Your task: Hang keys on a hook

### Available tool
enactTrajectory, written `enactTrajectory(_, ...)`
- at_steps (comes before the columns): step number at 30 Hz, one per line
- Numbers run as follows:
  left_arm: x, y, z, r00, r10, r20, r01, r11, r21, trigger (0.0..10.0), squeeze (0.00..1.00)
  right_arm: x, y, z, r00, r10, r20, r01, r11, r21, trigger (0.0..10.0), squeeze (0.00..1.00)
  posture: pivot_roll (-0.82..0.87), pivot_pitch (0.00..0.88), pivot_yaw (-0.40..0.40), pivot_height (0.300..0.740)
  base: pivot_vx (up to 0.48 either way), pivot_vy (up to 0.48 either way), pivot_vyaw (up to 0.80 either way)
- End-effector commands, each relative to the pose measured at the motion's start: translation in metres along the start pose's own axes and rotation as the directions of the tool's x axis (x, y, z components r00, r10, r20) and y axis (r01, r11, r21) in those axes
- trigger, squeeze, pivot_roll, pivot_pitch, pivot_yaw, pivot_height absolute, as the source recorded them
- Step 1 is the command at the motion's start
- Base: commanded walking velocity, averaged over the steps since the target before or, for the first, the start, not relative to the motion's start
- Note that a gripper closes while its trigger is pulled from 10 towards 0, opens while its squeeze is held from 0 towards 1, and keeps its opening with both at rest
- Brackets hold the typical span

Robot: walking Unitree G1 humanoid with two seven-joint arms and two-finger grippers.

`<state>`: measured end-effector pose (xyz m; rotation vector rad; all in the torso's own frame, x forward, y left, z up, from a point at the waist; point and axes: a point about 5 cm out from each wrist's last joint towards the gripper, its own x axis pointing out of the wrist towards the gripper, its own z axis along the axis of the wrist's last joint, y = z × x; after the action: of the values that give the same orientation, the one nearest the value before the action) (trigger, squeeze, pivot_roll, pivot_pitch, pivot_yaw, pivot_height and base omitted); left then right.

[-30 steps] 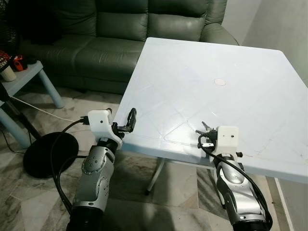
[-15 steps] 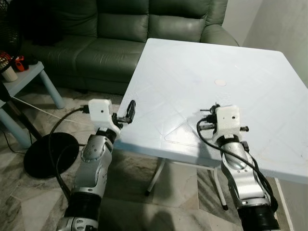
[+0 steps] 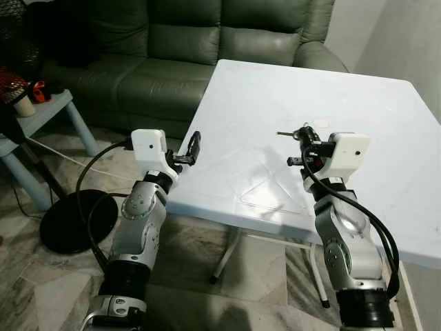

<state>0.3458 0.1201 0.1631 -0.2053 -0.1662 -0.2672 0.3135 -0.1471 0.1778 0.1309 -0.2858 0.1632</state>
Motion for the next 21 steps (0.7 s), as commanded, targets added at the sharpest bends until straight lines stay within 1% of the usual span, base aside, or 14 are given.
enactTrajectory(1, 0.002, 0.002, 0.009, 0.999, 0.001, 0.034, 0.000, 1.000, -0.031, 10.0, 0.00, -0.003, 0.000, 0.005, 1.000, 0.012, 0.029, -0.011, 0.999, -0.030, 10.0, 0.00, -0.05, 0.028, -0.030, 0.732, 0.000, 0.000, 0.00)
enactTrajectory(2, -0.002, 0.008, 0.011, 0.998, 0.033, 0.049, -0.031, 0.998, -0.054, 10.0, 0.00, -0.008, 0.000, 0.002, 1.000, 0.010, 0.020, -0.009, 0.999, -0.047, 10.0, 0.00, -0.05, 0.030, -0.024, 0.732, 0.000, 0.000, 0.00)
enactTrajectory(3, -0.002, 0.008, 0.011, 0.998, 0.033, 0.049, -0.031, 0.998, -0.054, 10.0, 0.00, -0.008, 0.000, 0.002, 1.000, 0.010, 0.020, -0.009, 0.999, -0.047, 10.0, 0.00, -0.05, 0.030, -0.024, 0.732, 0.000, 0.000, 0.00)
enactTrajectory(4, -0.005, 0.011, 0.011, 0.997, 0.058, 0.044, -0.056, 0.998, -0.033, 10.0, 0.00, -0.011, 0.000, -0.001, 1.000, 0.015, 0.012, -0.014, 0.998, -0.058, 10.0, 0.00, -0.06, 0.033, -0.019, 0.732, 0.000, 0.000, 0.00)
enactTrajectory(7, -0.009, 0.012, 0.011, 0.996, 0.069, 0.056, -0.068, 0.997, -0.029, 10.0, 0.00, -0.016, 0.001, -0.005, 1.000, 0.029, 0.011, -0.028, 0.998, -0.063, 10.0, 0.00, -0.06, 0.034, -0.014, 0.732, 0.000, 0.000, 0.00)
enactTrajectory(9, -0.014, 0.013, 0.007, 0.996, 0.071, 0.045, -0.070, 0.997, -0.029, 10.0, 0.00, -0.019, 0.003, -0.012, 0.999, 0.027, -0.028, -0.029, 0.996, -0.087, 10.0, 0.00, -0.06, 0.035, -0.010, 0.732, 0.000, 0.000, 0.00)
enactTrajectory(10, -0.016, 0.012, 0.003, 0.997, 0.066, 0.032, -0.065, 0.998, -0.026, 10.0, 0.00, -0.019, 0.004, -0.016, 0.998, 0.023, -0.056, -0.028, 0.996, -0.085, 10.0, 0.00, -0.06, 0.035, -0.009, 0.732, 0.000, 0.000, 0.00)
enactTrajectory(13, -0.018, 0.012, -0.002, 0.998, 0.064, 0.014, -0.063, 0.998, -0.016, 10.0, 0.00, -0.019, 0.005, -0.021, 0.995, 0.013, -0.099, -0.022, 0.995, -0.093, 10.0, 0.00, -0.06, 0.042, -0.008, 0.732, 0.000, 0.000, 0.00)
enactTrajectory(15, -0.016, 0.013, -0.003, 0.997, 0.071, 0.007, -0.071, 0.997, -0.020, 10.0, 0.00, -0.019, 0.006, -0.025, 0.992, 0.007, -0.127, -0.019, 0.995, -0.093, 10.0, 0.00, -0.06, 0.047, -0.004, 0.732, 0.000, 0.000, -0.70)
enactTrajectory(19, -0.014, 0.014, -0.005, 0.997, 0.074, -0.006, -0.074, 0.997, -0.028, 10.0, 0.00, -0.020, 0.007, -0.026, 0.991, 0.007, -0.132, -0.021, 0.994, -0.104, 10.0, 0.00, -0.07, 0.044, -0.007, 0.732, 0.000, 0.000, -0.69)
enactTrajectory(21, -0.011, 0.009, -0.006, 0.999, 0.047, -0.015, -0.048, 0.998, -0.039, 10.0, 0.00, -0.021, 0.008, -0.026, 0.991, 0.022, -0.130, -0.036, 0.993, -0.112, 10.0, 0.00, -0.07, 0.049, -0.004, 0.732, 0.000, 0.000, -0.68)
